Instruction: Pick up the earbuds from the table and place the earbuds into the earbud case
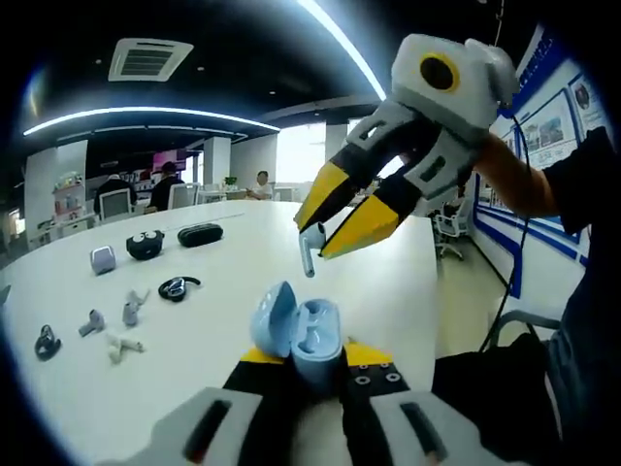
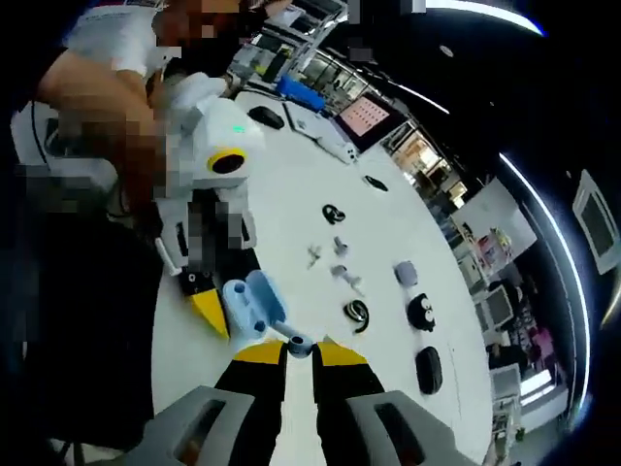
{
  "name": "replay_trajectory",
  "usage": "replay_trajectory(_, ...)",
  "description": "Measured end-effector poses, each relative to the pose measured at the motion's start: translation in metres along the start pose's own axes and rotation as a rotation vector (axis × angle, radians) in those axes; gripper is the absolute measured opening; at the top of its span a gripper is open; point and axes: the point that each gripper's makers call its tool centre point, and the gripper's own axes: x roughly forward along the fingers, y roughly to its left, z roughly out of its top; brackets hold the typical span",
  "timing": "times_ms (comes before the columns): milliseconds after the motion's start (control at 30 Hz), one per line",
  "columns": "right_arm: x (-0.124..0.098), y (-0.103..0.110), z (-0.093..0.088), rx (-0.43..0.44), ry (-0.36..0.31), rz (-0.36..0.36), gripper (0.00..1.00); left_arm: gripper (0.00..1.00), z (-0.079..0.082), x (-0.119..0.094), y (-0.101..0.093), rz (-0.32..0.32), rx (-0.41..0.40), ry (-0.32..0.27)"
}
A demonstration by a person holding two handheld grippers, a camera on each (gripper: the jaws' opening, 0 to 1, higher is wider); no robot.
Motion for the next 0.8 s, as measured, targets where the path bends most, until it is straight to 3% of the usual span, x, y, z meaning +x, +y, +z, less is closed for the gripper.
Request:
replay_trajectory(400,0.005,0.007,0.000,-0.162,0.044,-0.039,0.10,0.20,0.001,0.002,0.002,0.008,-0.014,0.006)
replay_trajectory(800,0.011,0.010,0.006,-0.197,0.053,-0.030,0.10,0.20,0.000,0.001,0.004,0.012,-0.017,0.003)
